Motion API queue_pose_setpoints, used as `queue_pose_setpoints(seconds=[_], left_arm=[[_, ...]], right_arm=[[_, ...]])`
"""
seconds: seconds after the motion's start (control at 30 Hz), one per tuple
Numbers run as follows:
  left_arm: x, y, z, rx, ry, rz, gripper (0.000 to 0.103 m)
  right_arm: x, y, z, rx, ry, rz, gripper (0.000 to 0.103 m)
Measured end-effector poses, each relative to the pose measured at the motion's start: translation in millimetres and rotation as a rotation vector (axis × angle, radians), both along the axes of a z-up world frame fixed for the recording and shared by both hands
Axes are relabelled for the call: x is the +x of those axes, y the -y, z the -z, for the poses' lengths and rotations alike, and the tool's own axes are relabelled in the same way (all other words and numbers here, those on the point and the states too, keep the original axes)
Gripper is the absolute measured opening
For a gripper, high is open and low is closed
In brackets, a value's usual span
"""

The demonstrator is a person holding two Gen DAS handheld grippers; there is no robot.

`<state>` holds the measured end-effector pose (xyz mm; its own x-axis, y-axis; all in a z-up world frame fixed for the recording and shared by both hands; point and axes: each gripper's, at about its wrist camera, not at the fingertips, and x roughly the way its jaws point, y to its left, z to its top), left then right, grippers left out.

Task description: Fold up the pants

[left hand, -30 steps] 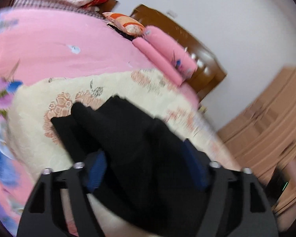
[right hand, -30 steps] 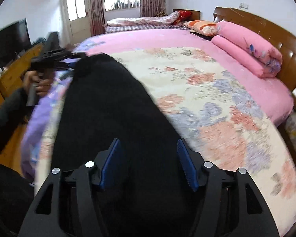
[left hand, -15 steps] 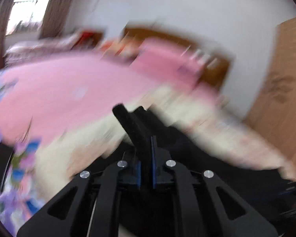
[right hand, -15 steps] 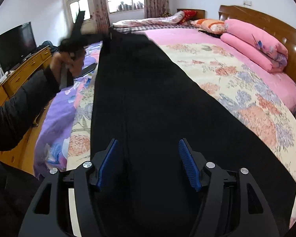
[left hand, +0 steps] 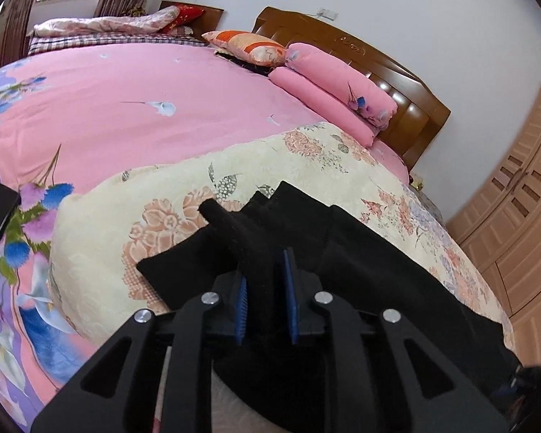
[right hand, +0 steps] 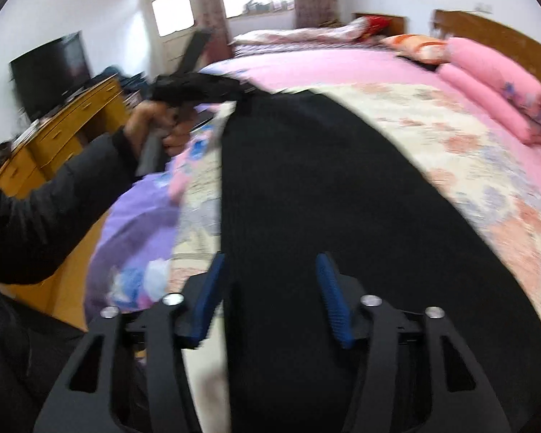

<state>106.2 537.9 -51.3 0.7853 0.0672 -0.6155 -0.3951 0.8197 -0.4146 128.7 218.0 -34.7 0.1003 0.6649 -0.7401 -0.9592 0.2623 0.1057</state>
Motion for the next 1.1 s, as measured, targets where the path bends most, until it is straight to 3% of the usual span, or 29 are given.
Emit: queue_pose_setpoints(seconds=[0.13,0.23,0.37,0.5,0.53,0.57,0.77,0.83,0.93,1.0,1.1], left_arm=[[2.9,-2.0,3.3,-0.005,-0.015,0.002,0.012],[1.6,0.4,1.1,0.023,-0.019,0.005,0.007],[0.2,3.1,-5.7,0.044,-0.011,-0.002,0.006],[4.2,9.5,-16.7,0.093,-0.041,-0.006,0.006],[5.0,10.7,-19.3,0.101,-0.045,-0.012,0.006],[4.7,11.3,-22.0,0.101,-0.043,-0.017,0.006],[-13.2,22.7,-56.8,0.179,0.017,-0.030,0.006],[-11.6,15.1,-46.8,0.167,-0.032,-0.032,0.006],[-4.3,4.9,-8.7,0.104,-0.123,-0.031,0.006],[-5.7,2.9,7.7,0.097,-0.128,-0.038,0.012],[-17.0,-2.9,4.3,0.078,-0.115,-0.079,0.017]], right_arm=[[-17.4,-15.1,13.4,-0.058,0.019,-0.068,0.036],[-20.1,-16.5,13.0,-0.067,0.043,-0.055,0.026],[-19.4,-15.3,13.7,-0.083,0.066,-0.041,0.025],[-31.3,-21.3,18.6,-0.131,0.189,-0.071,0.024],[-33.9,-22.2,19.5,-0.139,0.221,-0.074,0.011],[-36.8,-22.6,19.5,-0.145,0.263,-0.064,0.007],[-41.8,-3.3,-8.5,-0.051,0.258,-0.028,0.006],[-41.7,-2.3,-8.9,-0.047,0.248,-0.032,0.006],[-39.9,-14.0,17.5,-0.115,0.218,-0.056,0.006],[-41.3,-18.9,25.1,-0.125,0.223,-0.061,0.007],[-40.4,-20.2,19.7,-0.136,0.206,-0.062,0.008]])
